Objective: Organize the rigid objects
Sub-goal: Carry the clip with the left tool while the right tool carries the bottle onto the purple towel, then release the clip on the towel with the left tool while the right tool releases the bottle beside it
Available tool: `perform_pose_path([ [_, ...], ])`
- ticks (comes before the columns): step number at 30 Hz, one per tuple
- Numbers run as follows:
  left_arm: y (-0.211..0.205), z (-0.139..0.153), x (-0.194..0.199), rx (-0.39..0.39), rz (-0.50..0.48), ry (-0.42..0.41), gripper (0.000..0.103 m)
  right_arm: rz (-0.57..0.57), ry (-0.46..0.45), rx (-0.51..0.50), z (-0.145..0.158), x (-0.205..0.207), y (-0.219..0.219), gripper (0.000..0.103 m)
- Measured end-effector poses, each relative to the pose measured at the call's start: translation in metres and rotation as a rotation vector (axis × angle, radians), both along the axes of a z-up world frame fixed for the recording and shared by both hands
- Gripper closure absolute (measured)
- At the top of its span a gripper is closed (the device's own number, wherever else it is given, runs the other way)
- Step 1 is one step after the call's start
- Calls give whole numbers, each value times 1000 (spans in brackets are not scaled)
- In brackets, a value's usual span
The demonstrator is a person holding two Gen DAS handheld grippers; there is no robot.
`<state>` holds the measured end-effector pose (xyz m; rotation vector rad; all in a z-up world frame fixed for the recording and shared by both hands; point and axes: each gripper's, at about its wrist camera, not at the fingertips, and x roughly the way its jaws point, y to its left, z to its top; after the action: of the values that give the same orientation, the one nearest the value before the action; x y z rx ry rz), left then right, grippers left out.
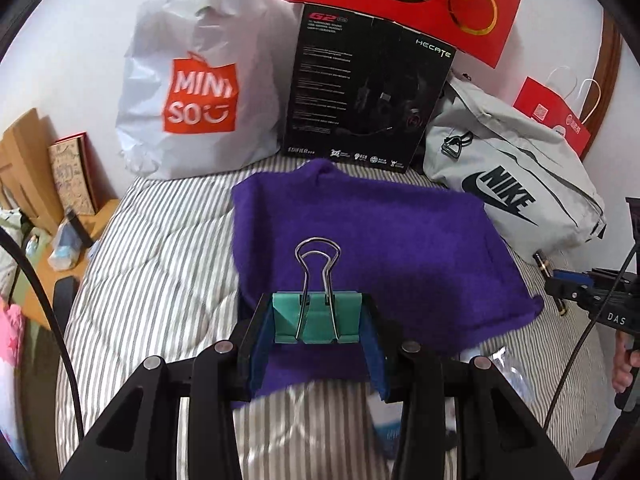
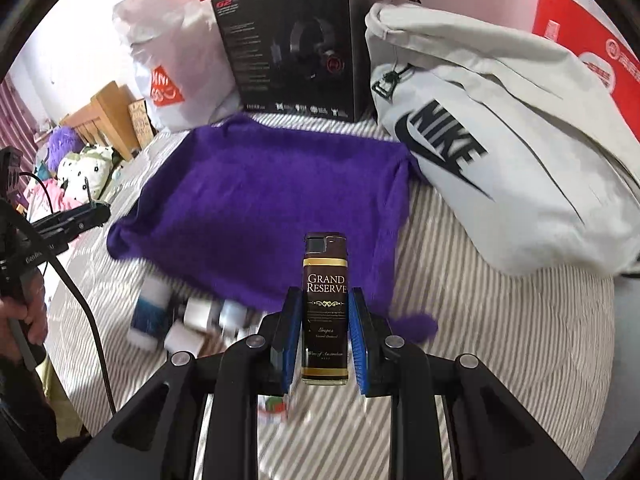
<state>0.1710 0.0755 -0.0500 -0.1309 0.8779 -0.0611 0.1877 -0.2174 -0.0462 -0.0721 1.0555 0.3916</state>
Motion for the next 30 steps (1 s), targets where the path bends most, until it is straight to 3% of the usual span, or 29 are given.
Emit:
perform_pose_path([
  [16,-11,-56,121,-30,12,114,64,-5,69,-43,-53,116,30,80],
  [30,-15,-71,159,19,24,200,64,7,91,-122,-84,151,51,80],
])
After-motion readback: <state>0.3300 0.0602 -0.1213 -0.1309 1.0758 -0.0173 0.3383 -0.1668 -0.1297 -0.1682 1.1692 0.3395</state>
